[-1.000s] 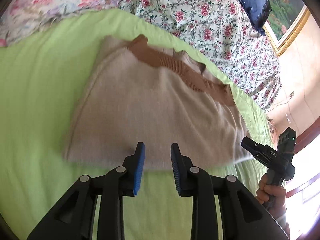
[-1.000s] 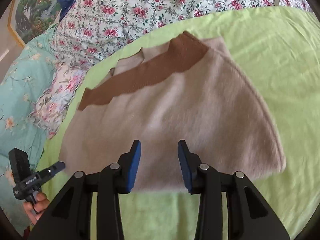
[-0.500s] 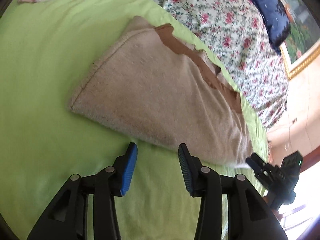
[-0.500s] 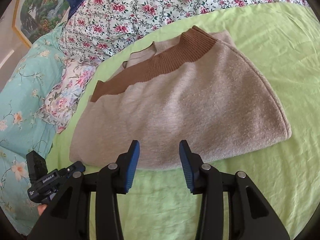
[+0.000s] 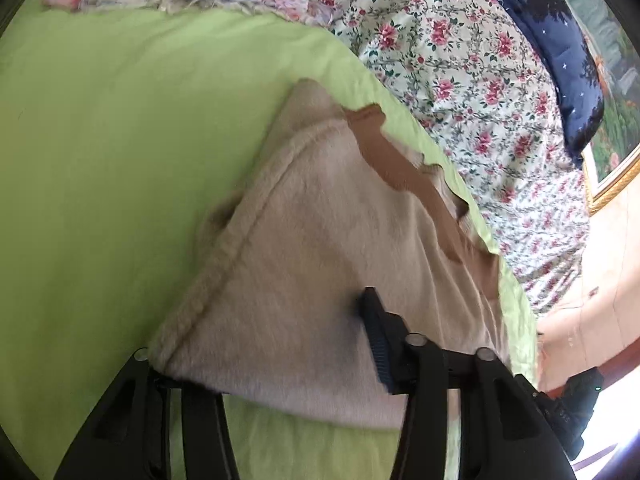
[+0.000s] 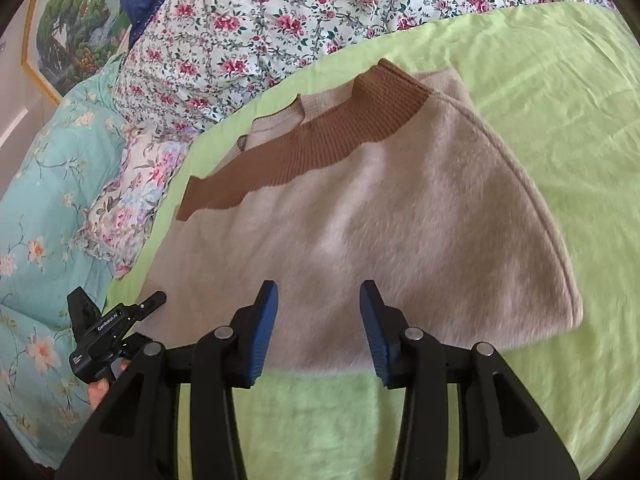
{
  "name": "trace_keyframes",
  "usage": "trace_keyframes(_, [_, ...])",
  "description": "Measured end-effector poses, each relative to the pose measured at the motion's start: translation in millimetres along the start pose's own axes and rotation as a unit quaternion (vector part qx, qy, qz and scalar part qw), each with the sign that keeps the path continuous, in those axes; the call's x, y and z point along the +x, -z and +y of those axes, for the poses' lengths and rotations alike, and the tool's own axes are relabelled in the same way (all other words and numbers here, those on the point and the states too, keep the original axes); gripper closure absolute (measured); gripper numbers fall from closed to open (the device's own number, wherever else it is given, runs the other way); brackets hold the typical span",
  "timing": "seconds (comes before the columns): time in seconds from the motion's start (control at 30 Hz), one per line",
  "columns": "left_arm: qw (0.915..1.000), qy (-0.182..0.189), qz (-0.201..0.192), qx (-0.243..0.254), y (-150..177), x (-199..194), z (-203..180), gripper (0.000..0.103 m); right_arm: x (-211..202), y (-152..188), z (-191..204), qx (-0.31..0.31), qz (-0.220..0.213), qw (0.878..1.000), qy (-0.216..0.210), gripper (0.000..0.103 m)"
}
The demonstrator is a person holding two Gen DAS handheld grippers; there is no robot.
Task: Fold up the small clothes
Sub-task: 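Release the hem with both grippers and smooth the folded sweater, then grasp the folded sweater edge with the left gripper and fold it over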
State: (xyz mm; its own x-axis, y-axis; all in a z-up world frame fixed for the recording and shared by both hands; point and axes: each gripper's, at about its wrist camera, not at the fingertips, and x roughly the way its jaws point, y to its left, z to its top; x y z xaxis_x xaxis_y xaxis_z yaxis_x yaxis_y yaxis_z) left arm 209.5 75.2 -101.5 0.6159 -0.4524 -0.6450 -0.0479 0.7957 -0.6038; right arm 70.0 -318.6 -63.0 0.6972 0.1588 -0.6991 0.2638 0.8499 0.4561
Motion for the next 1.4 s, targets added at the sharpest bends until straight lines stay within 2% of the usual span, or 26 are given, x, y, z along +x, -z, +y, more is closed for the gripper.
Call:
trace_keyframes(0.03, [1.0000,-0.003,-0.003,0.008,-3.2,1.8,-4.0,0.072,2.1,-4.6,-1.6,-0.001,-0.001,1.000,0.000,0.059])
trace_keyframes(0.07, [0.9999,0.004,-0.003,0.016,-5.8,2.8,-8.3,0.089,3.4,-7.8,-2.8,-0.003,-0.001,1.000,0.000,0.059])
trace_keyframes(0.1, [0.9997,0.006,-0.005,0.023,-7.0,1.4,-13.1,0.091,5.1,-12.5,-4.0,-0.005,-0.002,1.000,-0.001,0.059])
trace_keyframes(0.17, [0.9986,0.004,-0.022,0.048,-9.5,-5.6,-29.7,0.092,7.1,-22.0,-7.3,-0.005,-0.004,1.000,-0.012,0.059])
trace_keyframes(0.27, [0.9926,0.009,-0.046,0.112,-7.1,-18.8,-70.9,0.092,10.3,-36.4,-15.4,0.005,-0.002,1.000,-0.028,0.059])
trace_keyframes(0.4, [0.9772,0.037,-0.048,0.204,8.6,-22.1,-134.7,0.092,12.1,-53.4,-23.2,0.026,0.008,0.998,-0.058,0.059])
trace_keyframes(0.5, [0.9630,0.033,-0.039,0.265,30.4,-4.8,-175.3,0.092,17.6,-69.4,-19.6,0.025,0.026,0.996,-0.078,0.059])
trace_keyframes(0.53, [0.9584,0.030,-0.033,0.282,38.5,4.9,-185.7,0.092,21.0,-74.9,-17.3,0.028,0.034,0.994,-0.097,0.058])
trace_keyframes(0.57, [0.9557,0.028,-0.027,0.292,45.0,12.0,-191.7,0.092,25.1,-79.5,-15.0,0.032,0.042,0.992,-0.118,0.056])
trace_keyframes(0.63, [0.9486,0.025,-0.008,0.316,58.1,30.4,-202.7,0.092,36.1,-87.3,-8.6,0.040,0.060,0.986,-0.153,0.037])
trace_keyframes(0.7, [0.9432,0.020,0.001,0.332,66.9,40.6,-206.4,0.092,53.3,-94.7,2.2,0.037,0.080,0.980,-0.179,0.027])
trace_keyframes(0.83, [0.9356,0.011,0.018,0.352,78.3,55.0,-209.8,0.092,93.7,-103.0,22.7,0.027,0.118,0.971,-0.207,0.026])
trace_keyframes(0.9, [0.9329,0.011,0.018,0.360,81.8,55.8,-210.6,0.092,115.1,-107.4,34.9,0.013,0.124,0.973,-0.195,0.027])
trace_keyframes(0.97, [0.9295,0.006,0.020,0.368,83.4,58.3,-213.0,0.092,131.3,-111.3,41.6,0.012,0.128,0.972,-0.195,0.055])
trace_keyframes(1.0, [0.9279,0.003,0.019,0.372,83.6,58.3,-214.0,0.092,137.7,-114.0,43.9,0.013,0.133,0.972,-0.195,0.073])
trace_keyframes(1.03, [0.9265,0.002,0.019,0.376,84.0,57.1,-215.1,0.092,139.3,-118.5,46.6,0.012,0.129,0.973,-0.191,0.080])
trace_keyframes(1.07, [0.9256,0.005,0.020,0.378,83.1,55.0,-218.5,0.092,135.3,-123.1,49.4,0.003,0.121,0.974,-0.190,0.084])
trace_keyframes(1.13, [0.9244,0.017,0.017,0.381,80.9,46.1,-225.5,0.092,118.8,-132.7,55.6,-0.019,0.105,0.975,-0.196,0.085])
trace_keyframes(1.27, [0.9099,0.058,-0.002,0.411,87.4,31.2,-271.4,0.092,66.4,-153.0,58.0,-0.078,0.062,0.978,-0.184,0.085])
trace_keyframes(1.33, [0.9049,0.077,0.005,0.419,95.3,37.1,-294.5,0.091,42.9,-160.6,42.4,-0.091,0.045,0.981,-0.164,0.085])
trace_keyframes(1.4, [0.9045,0.089,0.025,0.416,105.1,54.4,-312.0,0.091,29.8,-165.5,19.6,-0.090,0.039,0.986,-0.138,0.085])
